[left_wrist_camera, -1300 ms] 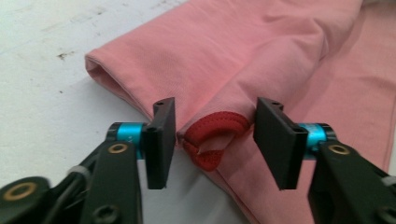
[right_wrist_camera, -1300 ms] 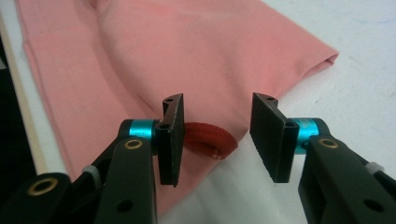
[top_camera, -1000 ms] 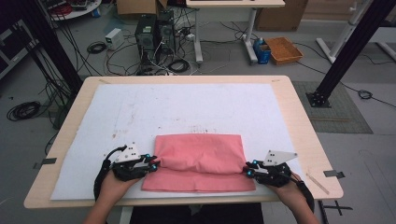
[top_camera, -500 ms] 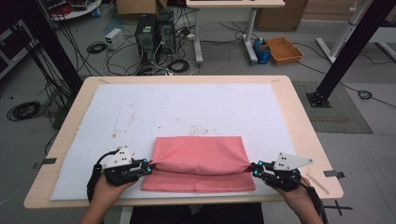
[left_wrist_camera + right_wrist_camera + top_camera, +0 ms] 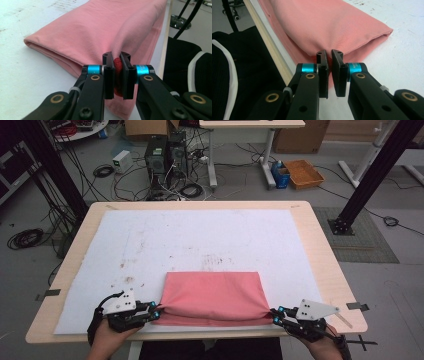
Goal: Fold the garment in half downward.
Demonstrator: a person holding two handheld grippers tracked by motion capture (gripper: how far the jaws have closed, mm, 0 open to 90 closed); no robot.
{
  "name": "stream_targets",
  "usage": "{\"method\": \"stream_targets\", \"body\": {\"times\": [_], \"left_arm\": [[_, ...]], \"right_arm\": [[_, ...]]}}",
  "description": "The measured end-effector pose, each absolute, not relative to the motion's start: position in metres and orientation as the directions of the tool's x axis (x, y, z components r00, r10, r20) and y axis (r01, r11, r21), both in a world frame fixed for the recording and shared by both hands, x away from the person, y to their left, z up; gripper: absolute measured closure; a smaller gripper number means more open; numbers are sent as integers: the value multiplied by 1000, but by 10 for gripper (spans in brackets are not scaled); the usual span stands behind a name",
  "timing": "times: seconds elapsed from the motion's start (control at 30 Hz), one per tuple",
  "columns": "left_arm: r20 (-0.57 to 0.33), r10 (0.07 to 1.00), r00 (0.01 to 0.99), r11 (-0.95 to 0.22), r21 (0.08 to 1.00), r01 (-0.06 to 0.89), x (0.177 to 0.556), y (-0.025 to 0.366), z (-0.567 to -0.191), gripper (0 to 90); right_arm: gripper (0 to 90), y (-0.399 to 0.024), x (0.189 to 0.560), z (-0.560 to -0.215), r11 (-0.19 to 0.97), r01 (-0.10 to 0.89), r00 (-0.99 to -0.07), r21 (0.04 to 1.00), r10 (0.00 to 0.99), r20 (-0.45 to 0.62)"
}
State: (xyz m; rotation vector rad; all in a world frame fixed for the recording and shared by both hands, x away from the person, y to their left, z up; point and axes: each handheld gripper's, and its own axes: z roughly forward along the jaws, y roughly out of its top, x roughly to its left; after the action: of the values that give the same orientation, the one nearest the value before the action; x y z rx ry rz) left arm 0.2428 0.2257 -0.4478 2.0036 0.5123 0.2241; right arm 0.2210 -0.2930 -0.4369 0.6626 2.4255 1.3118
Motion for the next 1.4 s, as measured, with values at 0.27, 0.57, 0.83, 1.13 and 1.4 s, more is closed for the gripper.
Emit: {"method": "stream_targets", "body": {"times": [0.27, 0.57, 0.83, 1.13, 1.4], "left_arm": [[-31, 472, 881, -404, 880, 248, 234, 225, -448, 734], [-42, 557, 829, -345, 897, 278, 237, 231, -442, 374], [-42, 577, 815, -321, 906, 275, 261, 228, -421, 323], [-91, 608, 789, -345, 865, 366, 320, 210, -425, 323], [-109, 669, 735, -338, 836, 432, 345, 205, -441, 323]], "right_arm": [[731, -296, 217, -442, 473, 271, -852, 838, 523, -19], [448, -307, 222, -432, 398, 298, -810, 868, 586, 9], [408, -301, 249, -420, 379, 303, -776, 874, 631, -4], [403, -278, 298, -414, 398, 346, -758, 850, 652, 3], [404, -265, 335, -426, 393, 408, -744, 824, 667, 50]]}}
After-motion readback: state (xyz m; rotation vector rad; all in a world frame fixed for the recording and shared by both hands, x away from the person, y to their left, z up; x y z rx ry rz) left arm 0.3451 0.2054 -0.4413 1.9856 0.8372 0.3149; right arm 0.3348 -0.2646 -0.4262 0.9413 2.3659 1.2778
